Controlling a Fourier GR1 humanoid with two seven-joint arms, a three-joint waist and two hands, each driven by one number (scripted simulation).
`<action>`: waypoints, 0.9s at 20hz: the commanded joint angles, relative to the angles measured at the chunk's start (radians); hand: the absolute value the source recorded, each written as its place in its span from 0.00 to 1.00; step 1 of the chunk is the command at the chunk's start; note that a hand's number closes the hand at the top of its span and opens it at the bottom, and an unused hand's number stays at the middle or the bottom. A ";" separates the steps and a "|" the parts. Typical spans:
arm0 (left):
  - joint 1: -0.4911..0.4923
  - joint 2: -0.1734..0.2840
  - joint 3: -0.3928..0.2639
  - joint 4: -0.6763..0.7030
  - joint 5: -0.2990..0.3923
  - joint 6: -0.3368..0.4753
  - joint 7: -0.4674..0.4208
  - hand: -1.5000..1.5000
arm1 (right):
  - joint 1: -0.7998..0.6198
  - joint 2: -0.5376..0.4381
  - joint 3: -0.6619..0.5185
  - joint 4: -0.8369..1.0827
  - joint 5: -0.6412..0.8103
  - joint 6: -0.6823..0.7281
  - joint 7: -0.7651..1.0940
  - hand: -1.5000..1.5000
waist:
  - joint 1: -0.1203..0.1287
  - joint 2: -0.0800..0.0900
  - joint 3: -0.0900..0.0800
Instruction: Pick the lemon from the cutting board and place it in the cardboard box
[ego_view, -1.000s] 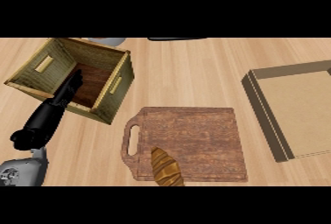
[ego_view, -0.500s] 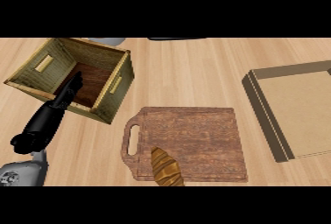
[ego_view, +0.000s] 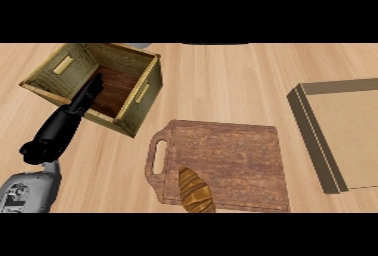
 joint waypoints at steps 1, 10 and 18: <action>-0.076 -0.011 -0.008 -0.005 0.024 -0.024 0.071 0.50 | -0.180 -0.018 0.026 0.167 -0.049 0.082 0.077 1.00 | 0.031 0.005 0.002; -0.071 -0.040 -0.049 0.025 -0.017 -0.012 0.016 0.50 | -0.401 -0.119 0.208 0.485 0.271 0.152 0.040 1.00 | 0.083 0.022 0.003; -0.099 -0.018 -0.028 0.038 -0.004 -0.036 0.008 0.50 | -0.621 -0.043 0.397 0.743 0.570 0.176 -0.060 1.00 | 0.096 0.023 0.004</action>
